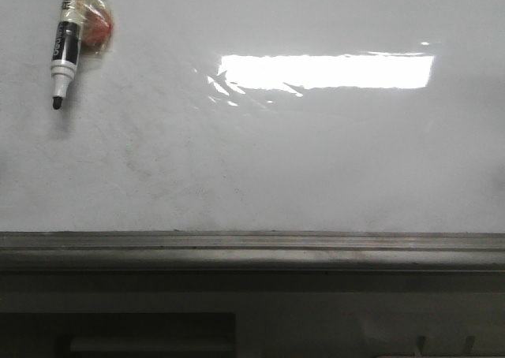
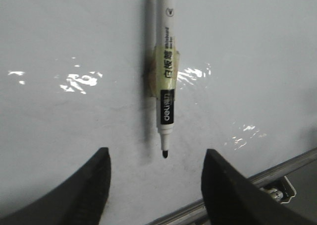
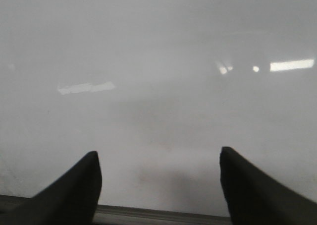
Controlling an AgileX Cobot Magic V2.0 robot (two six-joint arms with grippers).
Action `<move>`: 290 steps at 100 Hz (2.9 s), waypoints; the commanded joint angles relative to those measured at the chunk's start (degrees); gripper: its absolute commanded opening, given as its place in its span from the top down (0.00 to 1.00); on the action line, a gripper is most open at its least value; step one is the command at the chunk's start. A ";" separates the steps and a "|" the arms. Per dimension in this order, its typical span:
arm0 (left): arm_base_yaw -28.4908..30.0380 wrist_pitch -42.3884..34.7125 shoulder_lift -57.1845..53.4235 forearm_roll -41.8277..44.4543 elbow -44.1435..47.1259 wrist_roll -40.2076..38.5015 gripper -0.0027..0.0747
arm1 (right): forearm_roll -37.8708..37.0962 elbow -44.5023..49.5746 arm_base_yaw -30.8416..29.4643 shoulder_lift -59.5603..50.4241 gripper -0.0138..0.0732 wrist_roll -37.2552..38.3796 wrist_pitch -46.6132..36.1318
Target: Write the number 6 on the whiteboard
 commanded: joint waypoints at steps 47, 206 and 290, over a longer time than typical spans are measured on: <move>-9.65 -9.66 17.38 -26.73 -3.20 26.52 0.41 | 0.41 -2.04 -0.06 0.85 0.28 -0.64 -3.57; -28.21 -4.18 20.73 6.56 -10.69 26.38 0.99 | 36.77 -34.82 8.75 40.71 0.28 -35.52 34.98; -28.45 -4.25 22.08 6.55 -12.22 25.62 0.99 | 31.31 -43.93 26.80 54.19 0.88 -35.38 26.27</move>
